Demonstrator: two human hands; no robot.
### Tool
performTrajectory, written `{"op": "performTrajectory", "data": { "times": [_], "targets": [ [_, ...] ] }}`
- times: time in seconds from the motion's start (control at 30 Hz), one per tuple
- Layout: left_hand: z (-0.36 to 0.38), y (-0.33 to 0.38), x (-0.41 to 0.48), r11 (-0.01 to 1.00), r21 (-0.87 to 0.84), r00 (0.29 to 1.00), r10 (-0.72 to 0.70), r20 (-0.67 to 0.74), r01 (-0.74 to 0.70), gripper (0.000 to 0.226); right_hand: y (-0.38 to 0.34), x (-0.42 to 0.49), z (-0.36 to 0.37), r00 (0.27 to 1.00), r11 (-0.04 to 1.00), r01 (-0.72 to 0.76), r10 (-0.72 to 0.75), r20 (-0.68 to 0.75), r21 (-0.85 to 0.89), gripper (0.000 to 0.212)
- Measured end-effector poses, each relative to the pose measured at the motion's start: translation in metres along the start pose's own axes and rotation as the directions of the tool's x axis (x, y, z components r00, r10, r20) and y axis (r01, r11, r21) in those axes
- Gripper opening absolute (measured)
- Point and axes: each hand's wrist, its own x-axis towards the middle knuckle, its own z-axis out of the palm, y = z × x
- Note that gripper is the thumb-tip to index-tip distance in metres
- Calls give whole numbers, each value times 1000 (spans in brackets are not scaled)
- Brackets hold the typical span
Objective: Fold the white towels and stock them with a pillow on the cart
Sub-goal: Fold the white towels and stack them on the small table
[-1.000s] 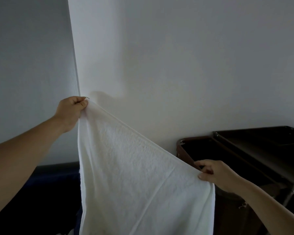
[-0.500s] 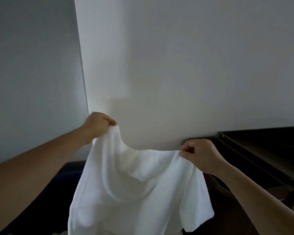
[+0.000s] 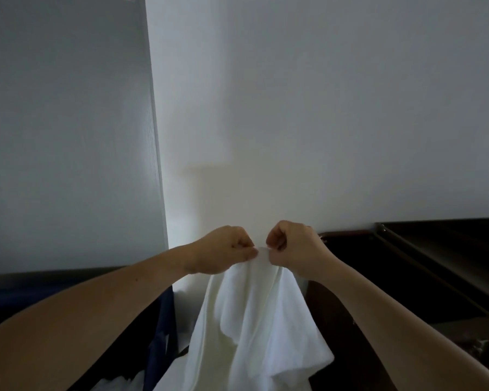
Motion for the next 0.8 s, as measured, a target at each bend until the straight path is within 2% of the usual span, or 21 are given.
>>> {"op": "performTrajectory", "data": {
  "times": [0.1, 0.17, 0.27, 0.4, 0.47, 0.5, 0.57, 0.63, 0.7, 0.8],
  "targets": [
    [-14, 3, 4, 999, 50, 993, 27, -112, -21, 40, 17, 0, 3, 986, 977, -163, 165, 6, -138, 15],
    [-32, -4, 8, 999, 34, 977, -30, -213, 38, 45, 30, -3, -4, 972, 955, -230, 233, -6, -184, 18],
    [-53, -21, 10, 984, 31, 934, -158, -321, 178, 42, 41, -7, -23, 967, 943, -251, 255, -12, -220, 25],
    [-62, -41, 11, 959, -16, 874, -265, -408, 283, 40, 49, -13, -53, 975, 945, -210, 222, 19, -249, 40],
    [-64, -48, 10, 948, -82, 852, -312, -421, 307, 39, 51, -19, -63, 984, 970, -167, 174, 26, -177, 42],
    [-64, -50, 9, 944, -108, 844, -327, -425, 312, 40, 52, -23, -66, 989, 981, -142, 145, 15, -133, 35],
    [-65, -52, 7, 936, -155, 835, -352, -422, 316, 41, 55, -30, -65, 993, 994, -101, 98, -67, -34, 17],
    [-65, -52, 4, 934, -169, 850, -356, -388, 314, 39, 56, -35, -62, 977, 988, -69, 94, -192, 135, 12],
    [-67, -50, 1, 942, -134, 879, -335, -340, 307, 35, 57, -39, -63, 944, 940, -26, 135, -300, 341, 19],
    [-70, -46, -1, 963, -115, 906, -267, -329, 242, 39, 56, -42, -71, 916, 827, 35, 199, -350, 561, 28]
  ]
}}
